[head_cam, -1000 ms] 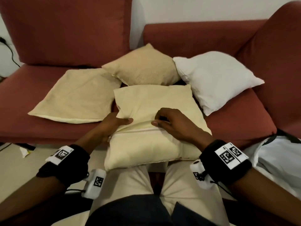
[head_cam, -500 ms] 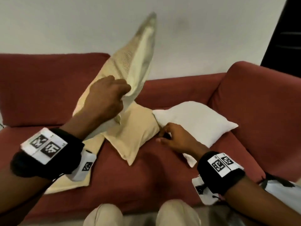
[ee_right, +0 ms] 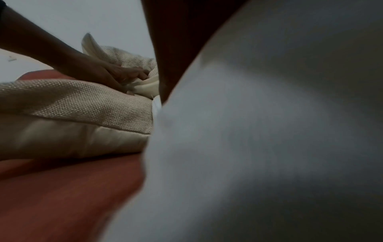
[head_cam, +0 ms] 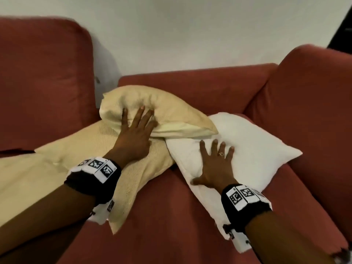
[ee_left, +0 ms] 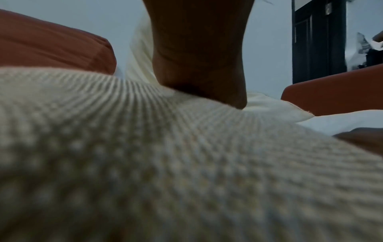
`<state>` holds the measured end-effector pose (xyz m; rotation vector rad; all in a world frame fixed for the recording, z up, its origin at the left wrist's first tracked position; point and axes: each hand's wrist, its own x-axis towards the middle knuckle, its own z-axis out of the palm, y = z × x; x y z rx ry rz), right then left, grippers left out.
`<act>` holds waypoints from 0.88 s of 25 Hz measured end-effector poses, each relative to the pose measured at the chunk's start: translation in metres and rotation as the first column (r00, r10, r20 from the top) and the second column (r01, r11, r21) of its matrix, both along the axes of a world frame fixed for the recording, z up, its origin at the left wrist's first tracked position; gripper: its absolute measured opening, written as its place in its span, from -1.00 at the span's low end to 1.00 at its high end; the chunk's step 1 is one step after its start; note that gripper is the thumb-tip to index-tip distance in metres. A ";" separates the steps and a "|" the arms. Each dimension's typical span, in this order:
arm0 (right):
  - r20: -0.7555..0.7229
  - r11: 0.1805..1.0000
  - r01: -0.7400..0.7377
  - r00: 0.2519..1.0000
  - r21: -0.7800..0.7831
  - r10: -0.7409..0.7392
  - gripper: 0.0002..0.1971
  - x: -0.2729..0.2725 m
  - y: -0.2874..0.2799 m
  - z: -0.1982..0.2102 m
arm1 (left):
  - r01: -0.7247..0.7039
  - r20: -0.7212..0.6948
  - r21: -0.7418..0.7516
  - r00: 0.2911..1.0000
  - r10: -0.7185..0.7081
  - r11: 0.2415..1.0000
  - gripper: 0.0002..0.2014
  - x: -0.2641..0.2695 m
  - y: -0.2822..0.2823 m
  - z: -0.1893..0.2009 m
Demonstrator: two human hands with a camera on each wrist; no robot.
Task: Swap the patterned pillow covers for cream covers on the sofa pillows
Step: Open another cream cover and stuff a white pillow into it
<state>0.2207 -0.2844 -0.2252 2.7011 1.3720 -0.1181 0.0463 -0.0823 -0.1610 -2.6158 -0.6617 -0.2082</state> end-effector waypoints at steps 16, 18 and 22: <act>-0.225 0.968 -0.138 0.957 0.210 0.186 -0.50 -0.059 -0.114 0.087 | -0.237 -0.329 -0.415 0.939 0.098 0.879 -0.08 -0.091 -0.080 -0.004; -0.254 0.926 -0.142 0.937 0.349 0.239 -0.41 -0.087 -0.143 0.105 | -0.222 -0.297 -0.533 0.953 0.065 0.816 -0.08 -0.110 -0.106 0.006; -0.249 0.908 -0.306 0.891 0.286 0.378 -0.55 -0.169 -0.170 0.133 | -0.208 -0.230 -0.680 0.971 0.064 0.703 -0.35 -0.172 -0.154 0.037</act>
